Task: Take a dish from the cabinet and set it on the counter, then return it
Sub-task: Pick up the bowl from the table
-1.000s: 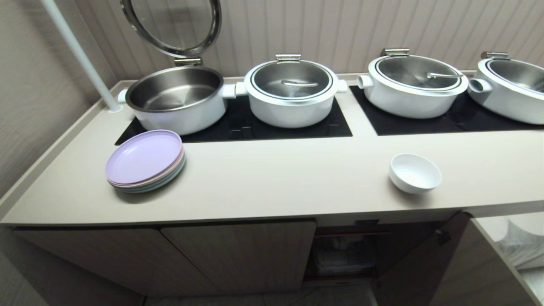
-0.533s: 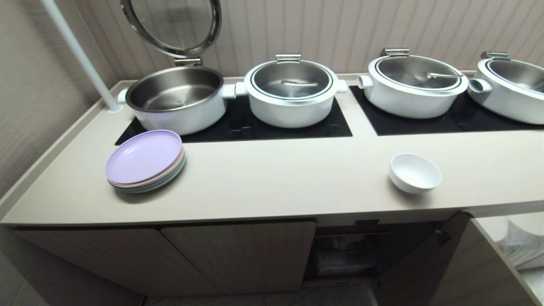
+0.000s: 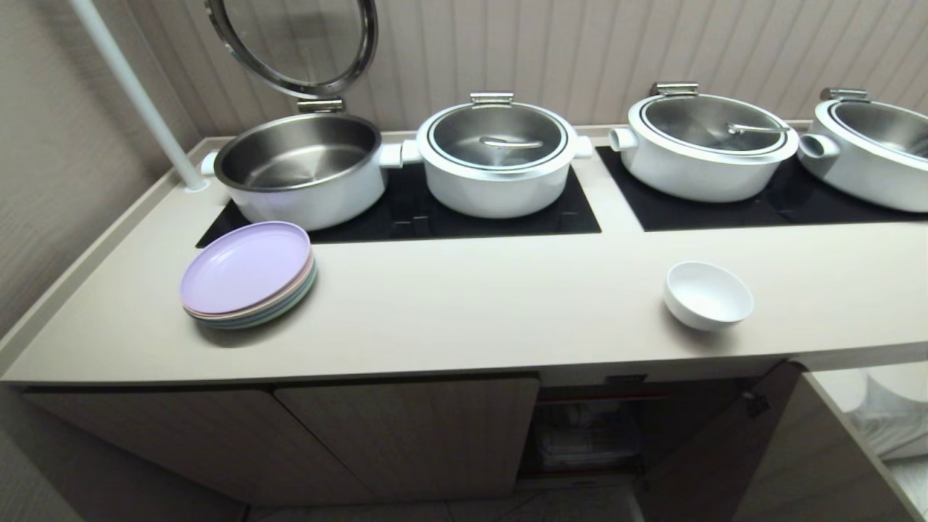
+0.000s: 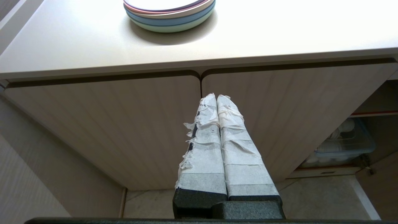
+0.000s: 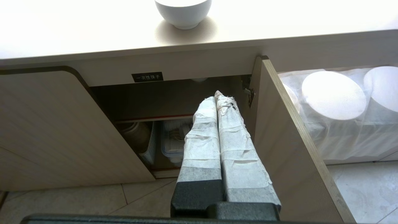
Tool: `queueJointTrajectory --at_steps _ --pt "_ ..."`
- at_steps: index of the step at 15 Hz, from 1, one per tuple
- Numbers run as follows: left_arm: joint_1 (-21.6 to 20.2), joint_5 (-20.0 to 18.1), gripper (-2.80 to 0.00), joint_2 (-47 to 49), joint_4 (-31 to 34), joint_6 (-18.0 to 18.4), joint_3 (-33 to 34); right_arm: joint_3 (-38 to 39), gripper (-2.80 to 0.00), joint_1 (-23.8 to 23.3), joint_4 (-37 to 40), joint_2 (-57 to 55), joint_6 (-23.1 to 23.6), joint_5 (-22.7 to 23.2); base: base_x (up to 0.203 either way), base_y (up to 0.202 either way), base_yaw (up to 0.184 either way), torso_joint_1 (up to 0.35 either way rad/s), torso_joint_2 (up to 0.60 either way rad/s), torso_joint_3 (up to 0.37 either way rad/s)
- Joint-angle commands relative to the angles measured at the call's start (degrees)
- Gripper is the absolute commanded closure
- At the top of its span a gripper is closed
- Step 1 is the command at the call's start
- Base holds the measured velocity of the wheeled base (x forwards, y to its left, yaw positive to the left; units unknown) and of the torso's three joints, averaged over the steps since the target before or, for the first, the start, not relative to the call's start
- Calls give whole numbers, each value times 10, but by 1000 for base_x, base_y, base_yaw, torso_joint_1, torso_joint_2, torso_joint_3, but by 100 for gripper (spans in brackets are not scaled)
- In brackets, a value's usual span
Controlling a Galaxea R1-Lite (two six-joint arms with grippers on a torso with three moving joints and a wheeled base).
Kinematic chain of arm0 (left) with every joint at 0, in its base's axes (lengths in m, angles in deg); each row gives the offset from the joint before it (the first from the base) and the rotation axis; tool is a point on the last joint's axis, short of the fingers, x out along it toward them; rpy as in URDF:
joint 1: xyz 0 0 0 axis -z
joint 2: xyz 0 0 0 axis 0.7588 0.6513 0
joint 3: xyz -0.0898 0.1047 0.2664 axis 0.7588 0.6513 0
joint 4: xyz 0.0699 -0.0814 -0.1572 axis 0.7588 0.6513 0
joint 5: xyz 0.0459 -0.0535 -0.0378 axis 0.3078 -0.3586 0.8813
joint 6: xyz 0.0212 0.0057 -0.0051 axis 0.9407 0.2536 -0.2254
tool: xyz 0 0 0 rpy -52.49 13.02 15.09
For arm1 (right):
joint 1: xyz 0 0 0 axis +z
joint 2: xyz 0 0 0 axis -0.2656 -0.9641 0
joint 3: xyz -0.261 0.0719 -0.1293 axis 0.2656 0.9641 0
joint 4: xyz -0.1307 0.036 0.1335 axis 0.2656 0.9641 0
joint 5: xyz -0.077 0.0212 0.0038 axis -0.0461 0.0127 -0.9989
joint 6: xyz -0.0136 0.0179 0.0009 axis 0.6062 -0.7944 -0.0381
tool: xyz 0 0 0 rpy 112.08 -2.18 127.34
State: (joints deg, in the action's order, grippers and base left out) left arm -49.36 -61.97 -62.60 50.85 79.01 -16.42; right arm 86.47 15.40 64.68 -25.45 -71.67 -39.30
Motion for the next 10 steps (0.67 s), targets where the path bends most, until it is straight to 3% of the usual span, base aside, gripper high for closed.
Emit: queueJointTrajectory --at_steps 1,10 --pt "0 0 0 0 0 0 0 0 0 0 0 -1 0 0 0 0 0 0 0 0" --pt "0 0 0 0 0 -1 0 0 0 1 2 -7 3 -1 0 0 0 0 0 0"
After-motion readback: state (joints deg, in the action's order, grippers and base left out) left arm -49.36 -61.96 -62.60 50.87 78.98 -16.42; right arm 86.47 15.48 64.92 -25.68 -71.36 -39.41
